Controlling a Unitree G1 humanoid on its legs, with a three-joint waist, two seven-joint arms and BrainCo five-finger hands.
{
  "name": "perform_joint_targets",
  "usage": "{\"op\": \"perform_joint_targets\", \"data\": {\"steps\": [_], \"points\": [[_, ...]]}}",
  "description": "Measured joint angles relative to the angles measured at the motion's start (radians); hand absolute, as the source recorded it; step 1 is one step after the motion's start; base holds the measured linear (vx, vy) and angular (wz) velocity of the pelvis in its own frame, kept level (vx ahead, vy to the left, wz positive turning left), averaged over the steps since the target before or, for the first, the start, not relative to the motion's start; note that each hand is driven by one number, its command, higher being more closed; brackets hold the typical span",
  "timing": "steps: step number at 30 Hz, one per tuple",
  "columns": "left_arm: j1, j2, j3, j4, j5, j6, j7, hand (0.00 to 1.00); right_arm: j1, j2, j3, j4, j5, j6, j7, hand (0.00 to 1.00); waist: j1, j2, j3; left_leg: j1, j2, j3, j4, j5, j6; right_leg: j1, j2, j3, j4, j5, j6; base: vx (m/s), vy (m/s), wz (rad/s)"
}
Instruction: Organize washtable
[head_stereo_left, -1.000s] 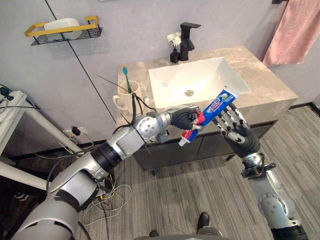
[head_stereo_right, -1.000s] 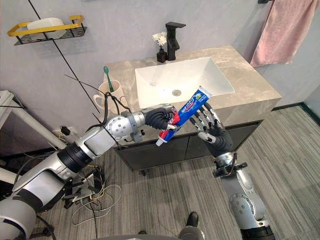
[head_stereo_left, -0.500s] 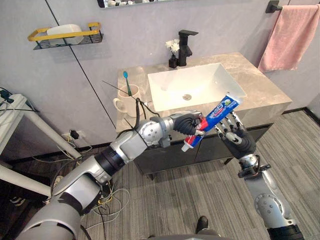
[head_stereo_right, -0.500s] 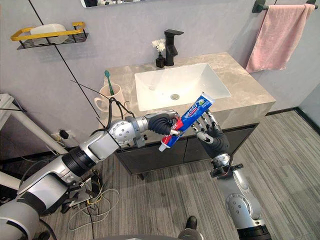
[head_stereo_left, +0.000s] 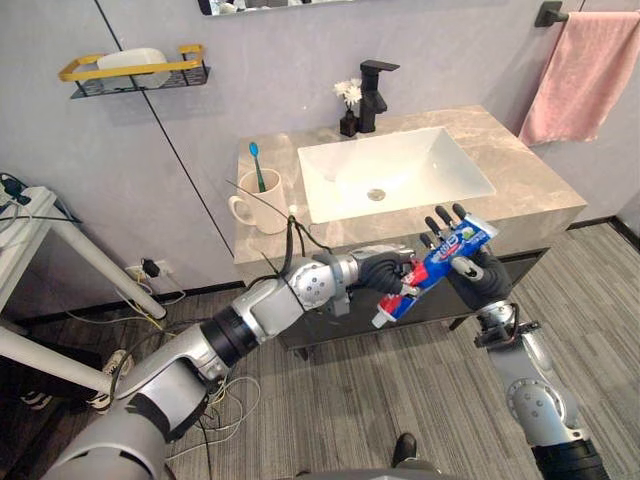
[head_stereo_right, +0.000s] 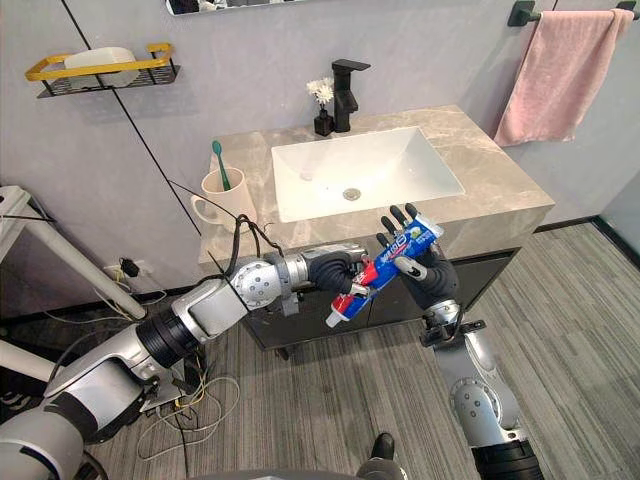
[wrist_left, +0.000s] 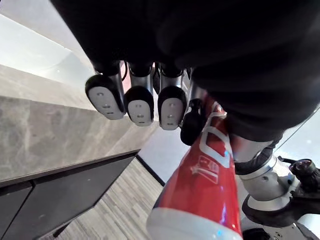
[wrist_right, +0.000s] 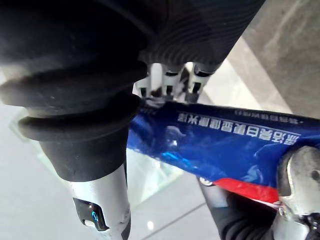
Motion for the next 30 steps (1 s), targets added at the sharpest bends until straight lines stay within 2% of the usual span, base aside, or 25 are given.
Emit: {"op": "perform_joint_targets", "data": {"steps": [1, 7, 18, 27, 30], "points": [[0.0, -0.01, 0.0, 0.0, 0.0, 0.0, 0.001, 1.0, -0.01, 0.0, 0.003, 0.0, 0.003, 0.0, 0.0, 1.0, 0.001, 0.0, 0.0, 0.0, 0.0, 0.0, 0.0, 0.0, 0.0, 0.0, 0.0, 0.0, 0.0, 0.0, 0.0, 0.0, 0.0, 0.0], [0.022, -0.042, -0.001, 0.0, 0.0, 0.0, 0.001, 1.0, -0.019, -0.002, 0.028, 0.0, 0.039, -0.001, -0.008, 1.0, 0.002, -0.001, 0.0, 0.001, 0.003, 0.004, -0.001, 0.0, 0.0, 0.0, 0.003, 0.002, 0.0, 0.0, 0.0, 0.0, 0.0, -0.01], [0.031, -0.044, -0.004, 0.003, 0.002, 0.005, 0.008, 1.0, -0.029, -0.002, 0.062, -0.005, 0.096, -0.002, -0.018, 1.0, 0.004, -0.007, 0.0, -0.001, 0.007, 0.007, 0.0, 0.0, 0.0, -0.001, 0.008, 0.006, 0.0, 0.0, 0.0, 0.0, 0.0, 0.0], [0.031, -0.044, 0.003, 0.003, 0.021, 0.005, 0.008, 1.0, -0.029, 0.019, 0.062, -0.011, 0.097, -0.008, -0.017, 1.0, 0.006, -0.008, 0.0, -0.01, 0.007, -0.001, -0.001, 0.0, 0.0, -0.002, 0.007, -0.001, 0.0, 0.0, 0.0, 0.0, 0.0, 0.01], [0.031, -0.043, 0.014, 0.003, 0.019, 0.005, 0.008, 1.0, -0.036, 0.025, 0.049, -0.011, 0.097, -0.012, -0.017, 1.0, 0.015, -0.009, 0.0, -0.01, 0.007, -0.001, -0.001, 0.0, 0.0, -0.002, 0.007, -0.002, 0.0, 0.0, 0.0, 0.0, 0.0, 0.0]]}}
